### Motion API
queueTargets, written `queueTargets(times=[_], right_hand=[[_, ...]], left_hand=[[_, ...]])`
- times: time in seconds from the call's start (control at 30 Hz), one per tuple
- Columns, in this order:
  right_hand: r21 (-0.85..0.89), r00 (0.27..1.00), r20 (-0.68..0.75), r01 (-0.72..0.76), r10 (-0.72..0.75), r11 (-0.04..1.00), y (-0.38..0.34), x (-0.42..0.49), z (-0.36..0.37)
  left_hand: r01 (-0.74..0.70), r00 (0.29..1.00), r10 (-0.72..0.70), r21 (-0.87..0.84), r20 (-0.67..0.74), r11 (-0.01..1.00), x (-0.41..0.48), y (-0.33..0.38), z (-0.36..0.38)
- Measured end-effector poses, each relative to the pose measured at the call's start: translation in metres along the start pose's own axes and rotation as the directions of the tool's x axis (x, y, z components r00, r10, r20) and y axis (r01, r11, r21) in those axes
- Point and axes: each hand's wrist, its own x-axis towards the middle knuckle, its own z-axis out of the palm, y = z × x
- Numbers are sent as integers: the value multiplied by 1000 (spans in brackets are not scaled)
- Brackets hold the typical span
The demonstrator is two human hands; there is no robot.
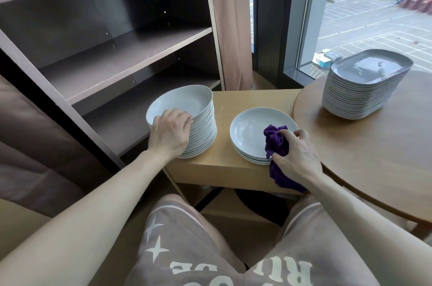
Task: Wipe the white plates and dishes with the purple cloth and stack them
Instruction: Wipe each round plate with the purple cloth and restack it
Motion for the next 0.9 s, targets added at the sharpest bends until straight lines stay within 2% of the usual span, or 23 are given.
queueTargets(times=[0.1,0.27,0.33,0.4,0.5,0.57,0.6,0.7,0.8,0.9], right_hand=[[-23,1000,-7,-9,9,1000,2,3,-1],[-64,999,4,-39,40,997,8,6,-2],[-87,999,16,-44,45,995,8,8,-3],[-119,999,33,-38,42,992,7,10,-4],[-163,998,53,-31,40,986,3,13,-5],[-176,998,51,-15,24,984,-1,16,-8],[-171,999,38,-5,12,985,-3,17,-9],[-161,998,-56,27,-37,987,-12,23,-11],[-276,995,-80,37,-61,961,-17,36,-11],[-536,999,37,33,-15,843,-12,50,-5]], left_hand=[[69,996,-68,-17,51,998,0,1,8],[101,975,-121,115,184,988,4,3,16],[128,972,-151,134,178,983,7,8,16],[51,994,-62,127,86,991,6,19,14],[-231,972,232,6,-31,973,3,51,16],[-324,939,334,-124,80,938,5,75,25],[-309,925,340,-185,170,933,8,84,32],[-141,882,253,-289,397,947,24,96,51],[10,819,155,-284,553,959,44,95,69],[14,717,97,-154,690,988,48,92,88]])
